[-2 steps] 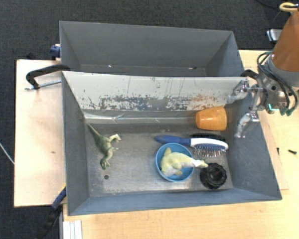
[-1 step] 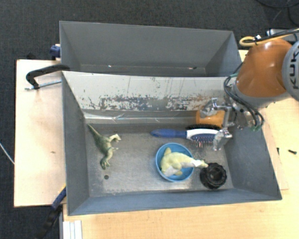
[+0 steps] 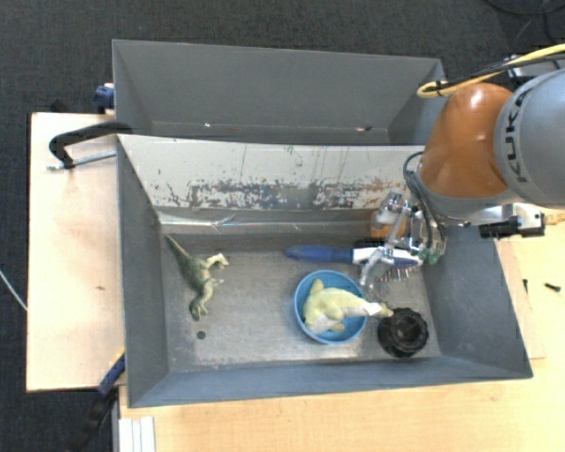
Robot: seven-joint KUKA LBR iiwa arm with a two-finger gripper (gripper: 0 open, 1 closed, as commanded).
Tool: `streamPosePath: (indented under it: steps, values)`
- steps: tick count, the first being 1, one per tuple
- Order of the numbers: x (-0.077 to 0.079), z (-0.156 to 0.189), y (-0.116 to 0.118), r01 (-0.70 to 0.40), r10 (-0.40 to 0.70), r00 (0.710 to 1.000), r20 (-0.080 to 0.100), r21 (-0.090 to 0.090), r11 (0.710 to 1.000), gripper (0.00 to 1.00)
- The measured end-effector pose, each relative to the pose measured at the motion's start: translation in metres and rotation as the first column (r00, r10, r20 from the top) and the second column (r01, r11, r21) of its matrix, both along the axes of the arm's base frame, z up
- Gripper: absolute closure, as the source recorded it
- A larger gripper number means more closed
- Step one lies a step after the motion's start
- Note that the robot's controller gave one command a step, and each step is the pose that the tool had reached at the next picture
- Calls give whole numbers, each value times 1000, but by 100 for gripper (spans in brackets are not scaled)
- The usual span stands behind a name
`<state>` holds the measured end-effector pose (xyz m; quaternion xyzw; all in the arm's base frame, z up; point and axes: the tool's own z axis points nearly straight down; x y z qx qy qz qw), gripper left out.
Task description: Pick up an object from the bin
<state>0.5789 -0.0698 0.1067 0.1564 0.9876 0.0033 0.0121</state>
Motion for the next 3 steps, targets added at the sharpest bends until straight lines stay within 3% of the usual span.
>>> streamPosePath:
  steps: [1,2,3]
  values:
    - [-4,-7,-1,1,-1,1000,-12,-2,1000,100]
    - [-1,15,17,3,-3,1000,-17,-2,1000,100]
    - [-1,-31,33,-108,107,994,-10,-11,994,100]
